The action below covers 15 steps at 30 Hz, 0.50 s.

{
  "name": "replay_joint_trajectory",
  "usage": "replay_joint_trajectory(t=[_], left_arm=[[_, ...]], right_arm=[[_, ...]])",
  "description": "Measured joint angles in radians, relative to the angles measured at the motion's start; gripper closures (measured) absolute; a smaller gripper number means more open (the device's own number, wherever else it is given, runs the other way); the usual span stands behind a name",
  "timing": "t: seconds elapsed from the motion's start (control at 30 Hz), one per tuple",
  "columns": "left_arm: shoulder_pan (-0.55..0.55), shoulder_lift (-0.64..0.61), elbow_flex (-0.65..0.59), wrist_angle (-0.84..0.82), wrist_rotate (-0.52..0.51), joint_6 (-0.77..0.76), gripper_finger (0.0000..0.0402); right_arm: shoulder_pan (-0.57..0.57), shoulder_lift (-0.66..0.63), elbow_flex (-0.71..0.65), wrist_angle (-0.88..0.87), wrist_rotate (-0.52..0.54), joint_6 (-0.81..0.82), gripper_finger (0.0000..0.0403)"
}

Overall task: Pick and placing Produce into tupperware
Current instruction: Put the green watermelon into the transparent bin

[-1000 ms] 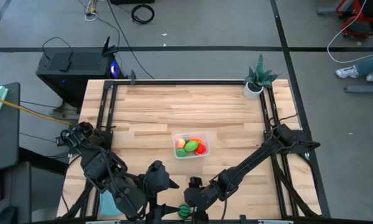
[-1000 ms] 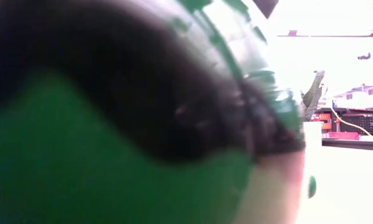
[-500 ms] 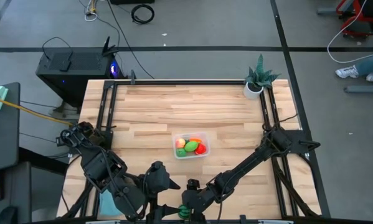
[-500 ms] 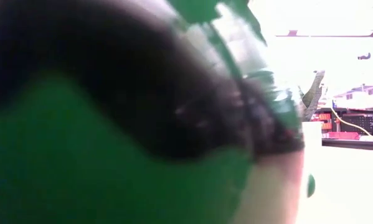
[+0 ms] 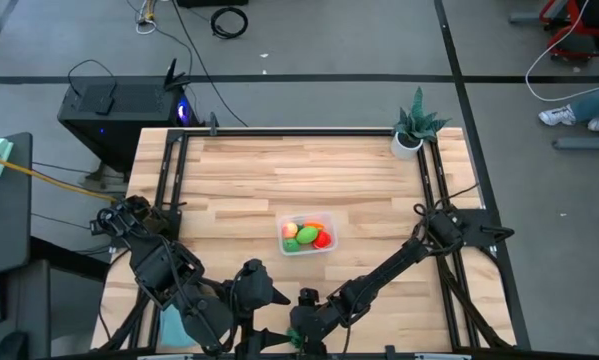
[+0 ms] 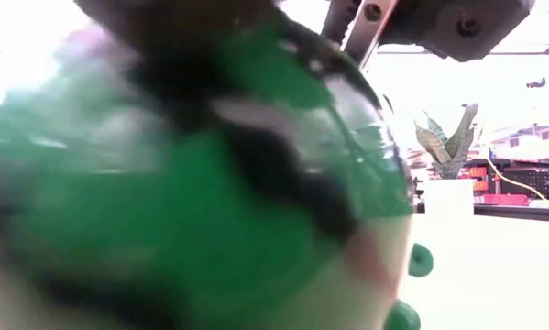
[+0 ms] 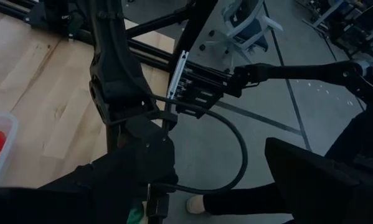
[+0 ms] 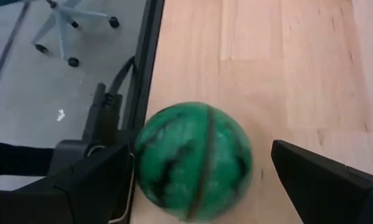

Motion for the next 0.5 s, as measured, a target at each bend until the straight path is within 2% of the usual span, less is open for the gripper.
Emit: replay_joint_trajectory(t=[0.5], left_arm=[[0.0, 0.0, 0.0, 0.002, 0.0, 0.001, 0.006]], right_arm=[[-0.014, 0.036, 0.0, -0.021, 0.017, -0.016, 0.0007]])
